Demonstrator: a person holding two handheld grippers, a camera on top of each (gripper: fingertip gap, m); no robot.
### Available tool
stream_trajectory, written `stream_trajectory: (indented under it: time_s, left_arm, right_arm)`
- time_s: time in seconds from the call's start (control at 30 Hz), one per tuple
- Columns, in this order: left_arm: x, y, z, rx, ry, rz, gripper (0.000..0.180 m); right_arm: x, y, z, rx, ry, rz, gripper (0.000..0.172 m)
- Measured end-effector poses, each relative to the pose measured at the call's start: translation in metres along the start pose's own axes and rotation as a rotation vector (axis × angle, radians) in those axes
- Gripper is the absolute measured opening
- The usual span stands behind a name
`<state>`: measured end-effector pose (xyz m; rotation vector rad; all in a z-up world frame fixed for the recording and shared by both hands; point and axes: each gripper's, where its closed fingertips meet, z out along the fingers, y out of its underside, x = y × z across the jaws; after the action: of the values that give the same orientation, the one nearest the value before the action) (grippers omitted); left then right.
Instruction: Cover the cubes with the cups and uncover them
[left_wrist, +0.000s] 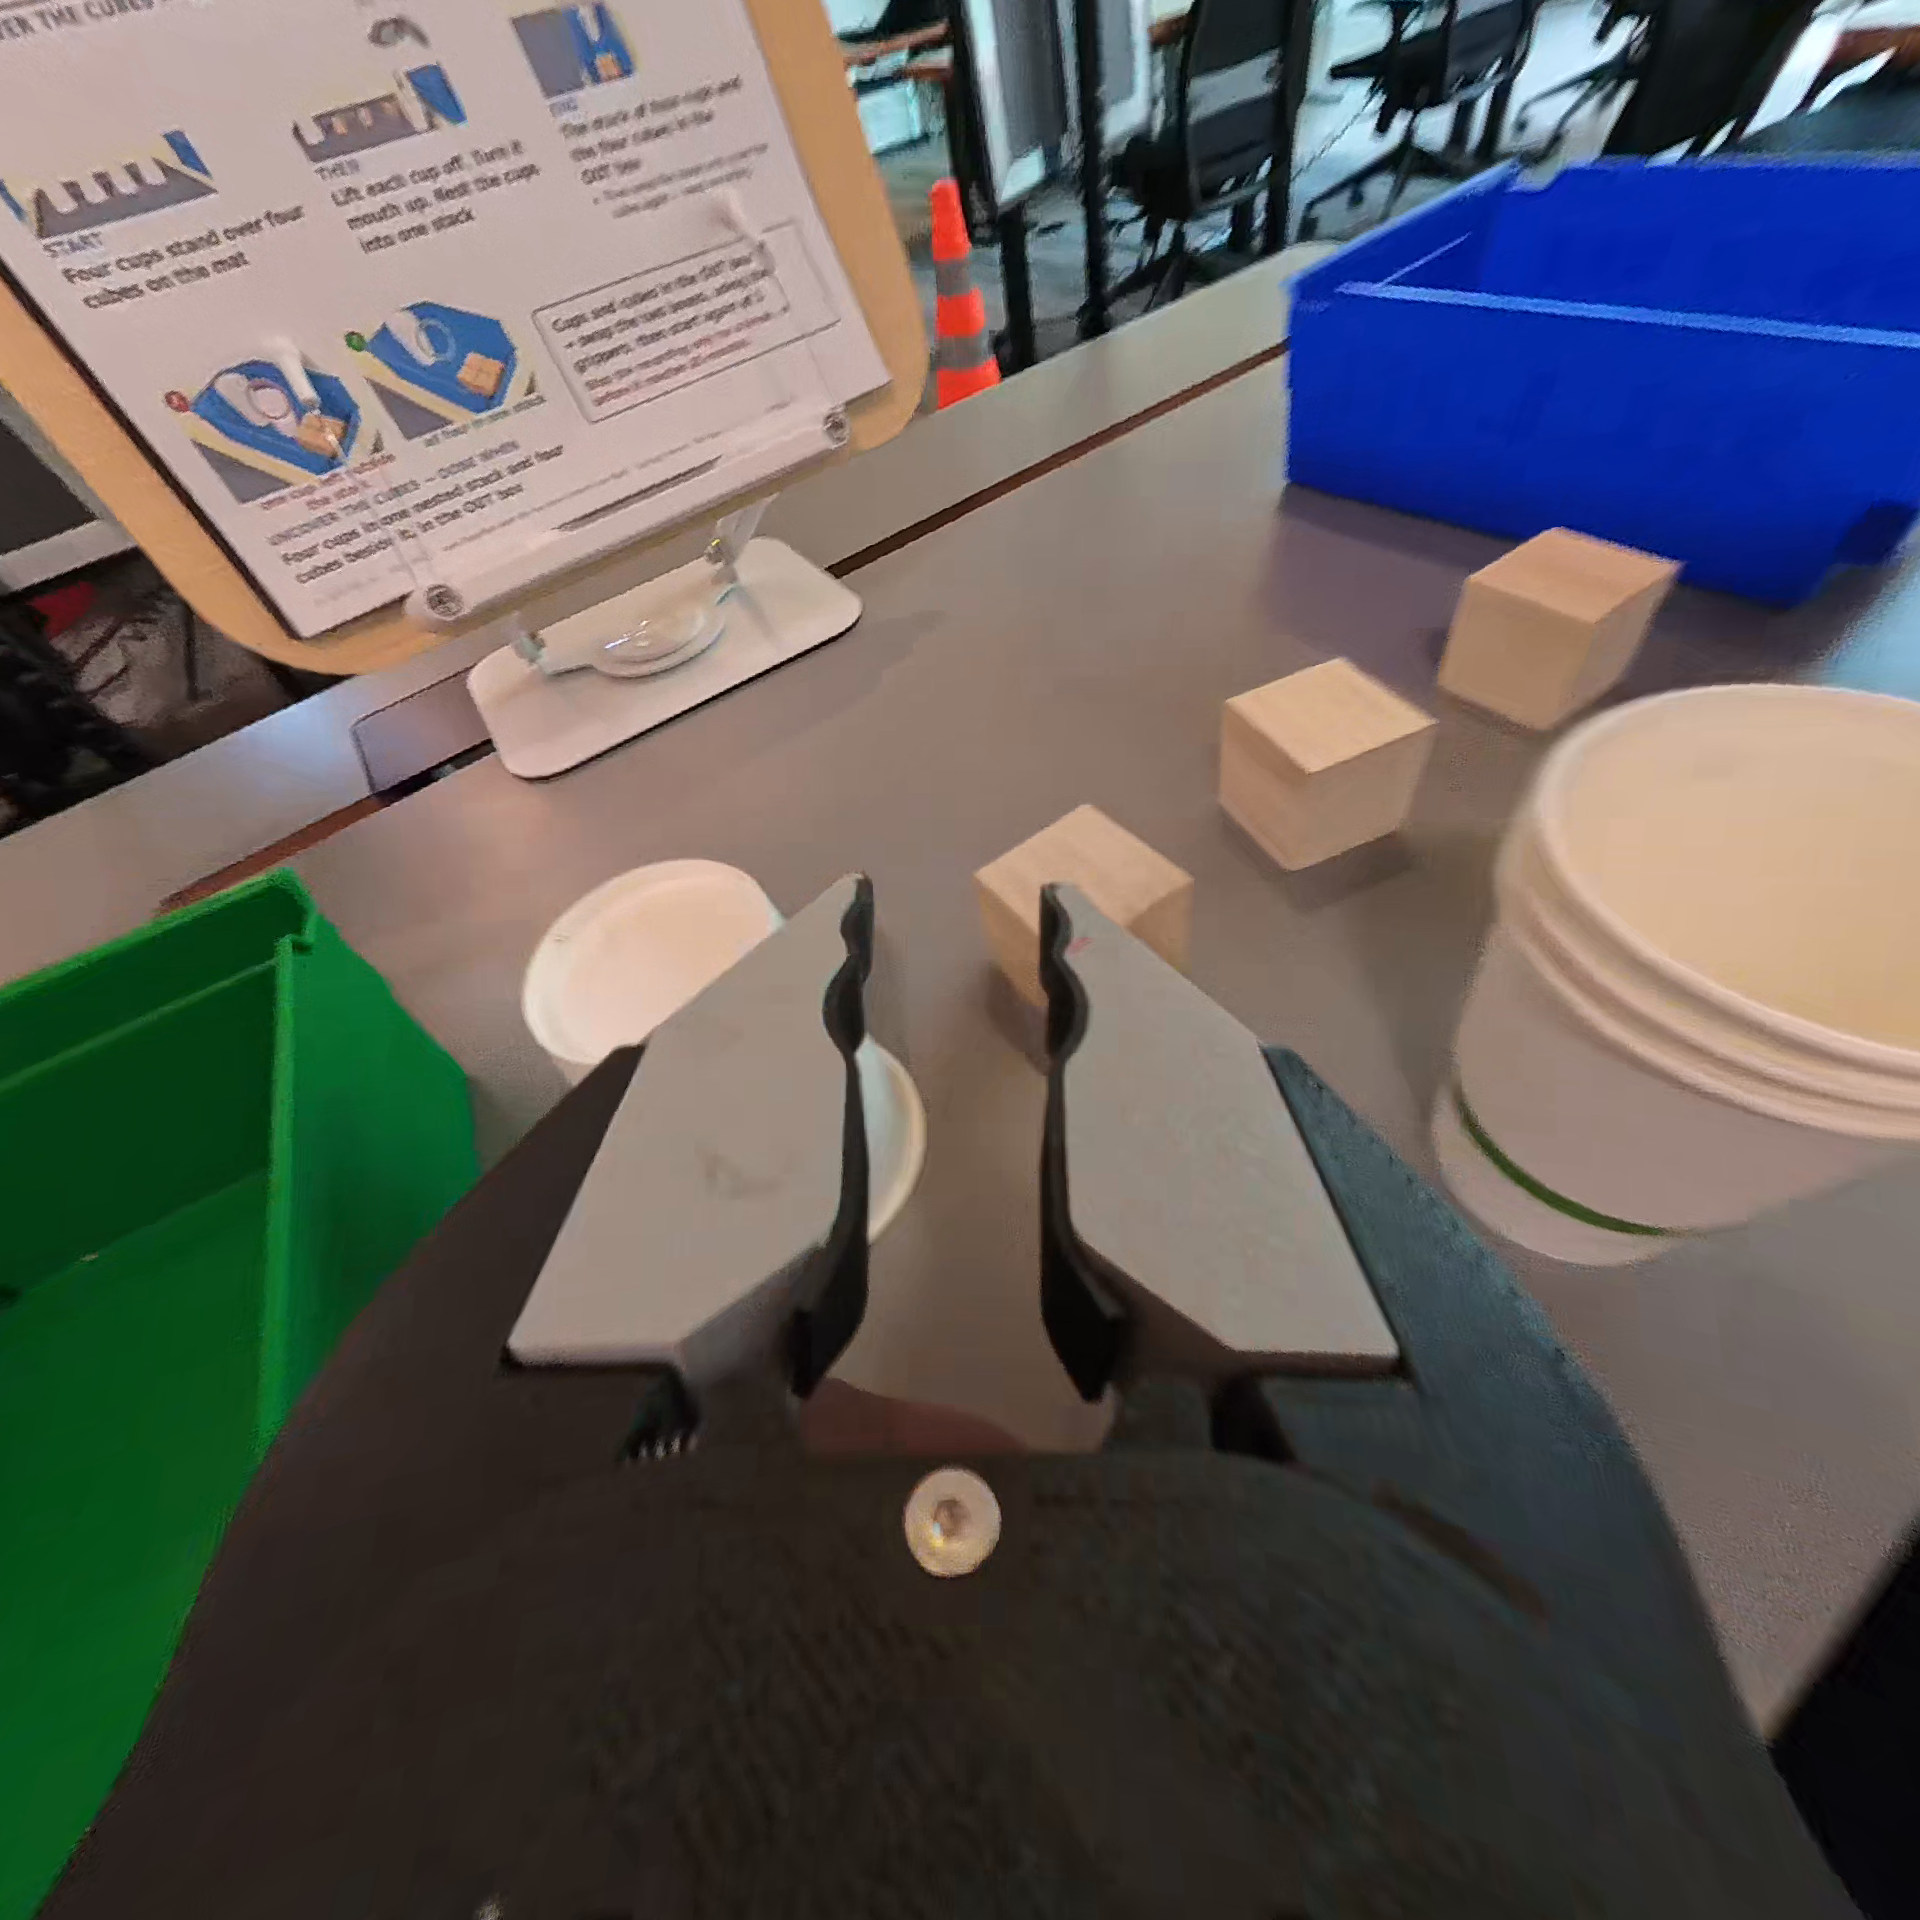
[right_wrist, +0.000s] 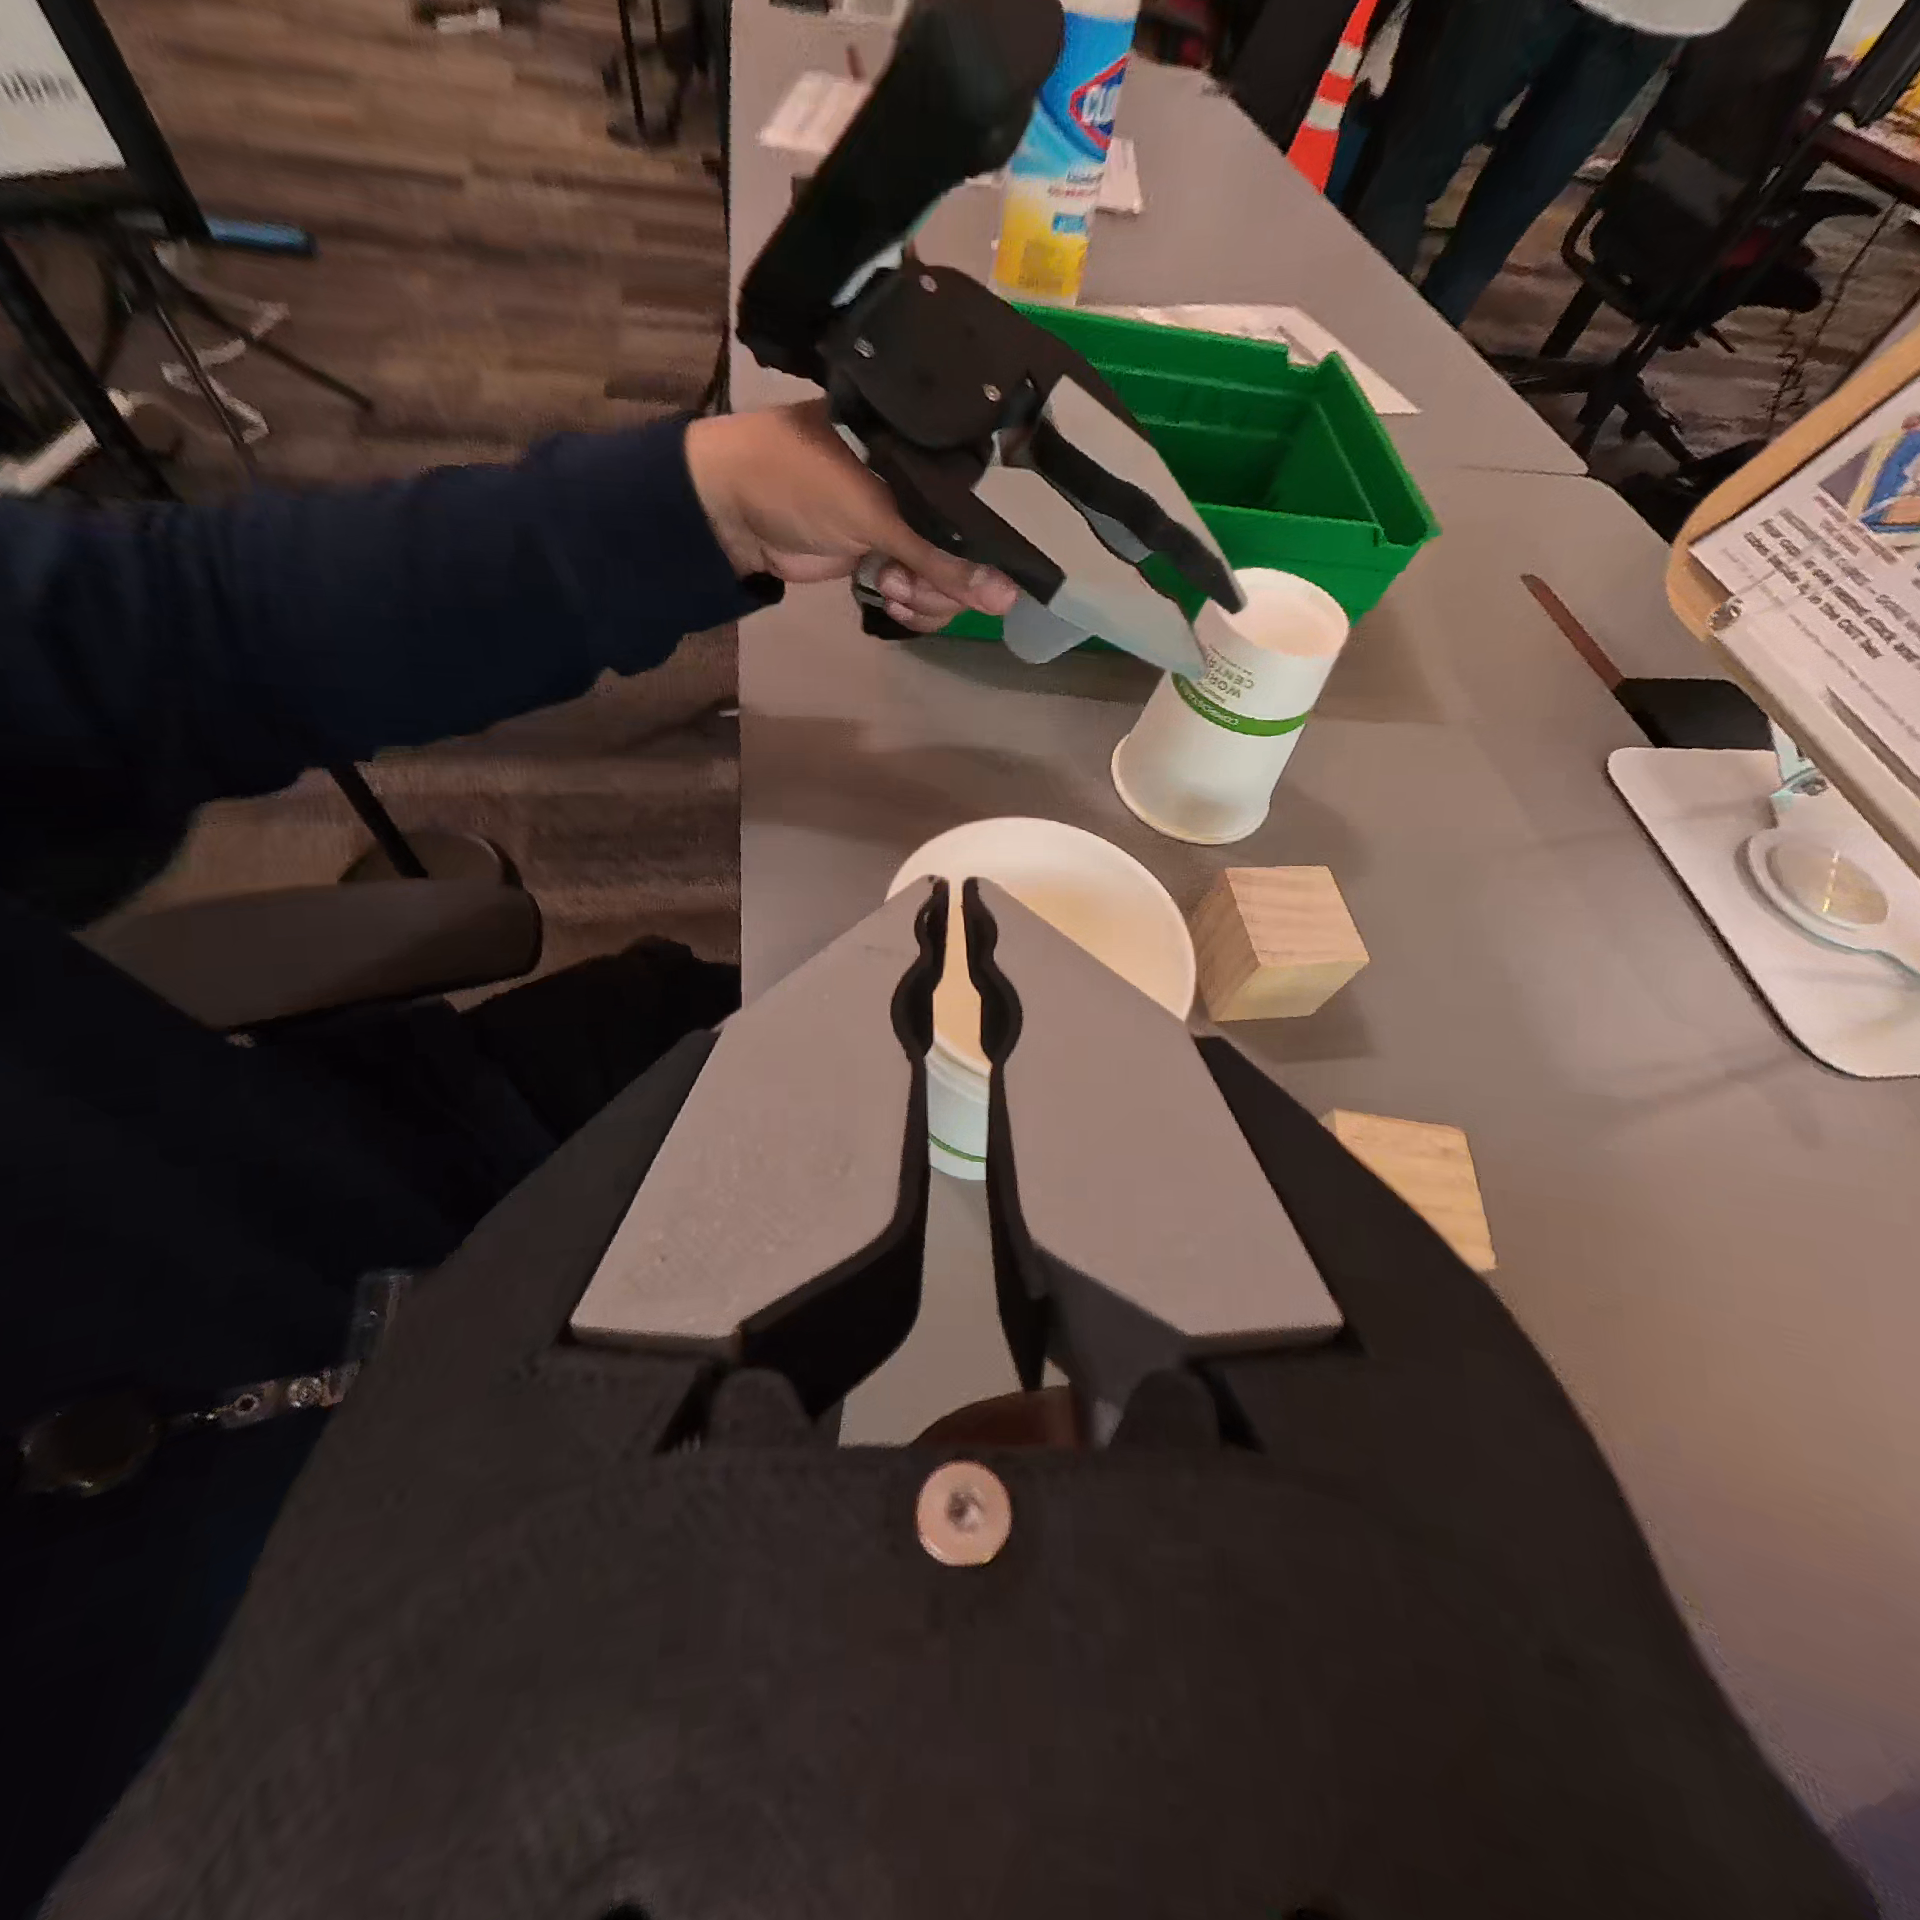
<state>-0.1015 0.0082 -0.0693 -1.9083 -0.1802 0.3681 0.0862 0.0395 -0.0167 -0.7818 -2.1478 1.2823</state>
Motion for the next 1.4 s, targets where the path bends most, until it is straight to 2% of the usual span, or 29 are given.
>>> stream_trajectory:
  time_s: [0.07, 0.17, 0.23, 0.3, 0.43, 0.53, 0.63, 0.7, 0.77, 0.83, 0.93, 1.0, 1.07, 1.17, 1.3, 1.4]
  left_arm:
    - [-0.015, 0.006, 0.016, -0.069, -0.032, 0.023, 0.030]
    - [-0.034, 0.033, 0.036, -0.242, -0.066, 0.026, 0.028]
    - [-0.043, 0.031, 0.038, -0.227, -0.102, 0.036, 0.002]
    - [-0.041, 0.028, 0.036, -0.245, -0.079, -0.001, 0.001]
    - [-0.025, -0.026, 0.015, -0.032, -0.057, -0.009, 0.000]
    - [0.017, -0.091, -0.020, 0.204, 0.051, 0.014, 0.000]
    - [0.071, -0.149, -0.068, 0.466, 0.225, -0.010, 0.000]
    - [0.102, -0.169, -0.097, 0.592, 0.329, -0.043, 0.000]
    - [0.128, -0.174, -0.114, 0.659, 0.407, -0.075, 0.000]
    - [0.145, -0.170, -0.115, 0.648, 0.455, -0.131, 0.000]
    - [0.164, -0.160, -0.112, 0.656, 0.482, -0.145, 0.000]
    - [0.167, -0.151, -0.108, 0.645, 0.490, -0.159, 0.000]
    - [0.167, -0.135, -0.098, 0.574, 0.485, -0.178, 0.000]
    - [0.174, -0.110, -0.084, 0.487, 0.536, -0.227, 0.000]
    - [0.183, -0.069, -0.057, 0.311, 0.518, -0.206, 0.000]
    - [0.183, -0.037, -0.043, 0.207, 0.466, -0.155, 0.000]
  right_arm:
    - [0.006, 0.004, -0.008, 0.031, 0.009, 0.040, 0.000]
    - [0.014, 0.010, -0.019, 0.062, 0.024, 0.082, 0.000]
    - [0.017, 0.014, -0.026, 0.077, 0.035, 0.093, 0.000]
    - [0.020, 0.018, -0.031, 0.089, 0.048, 0.101, 0.000]
    - [0.025, 0.022, -0.035, 0.145, 0.050, 0.161, 0.000]
    - [0.027, 0.022, -0.035, 0.209, 0.030, 0.227, 0.000]
    - [0.030, 0.012, -0.038, 0.327, 0.001, 0.281, 0.008]
    - [0.030, 0.004, -0.043, 0.414, -0.030, 0.313, 0.011]
    - [0.028, -0.002, -0.046, 0.461, -0.067, 0.344, 0.022]
    - [0.021, -0.010, -0.050, 0.512, -0.130, 0.361, 0.031]
    - [0.016, -0.024, -0.060, 0.592, -0.187, 0.397, 0.034]
    - [0.031, -0.023, -0.063, 0.590, -0.101, 0.407, 0.012]
    - [0.041, -0.026, -0.074, 0.623, -0.063, 0.404, 0.005]
    - [0.039, -0.039, -0.087, 0.672, -0.127, 0.402, 0.001]
    - [0.043, -0.042, -0.069, 0.547, -0.061, 0.309, 0.000]
    - [0.030, -0.042, -0.046, 0.374, -0.061, 0.192, 0.000]
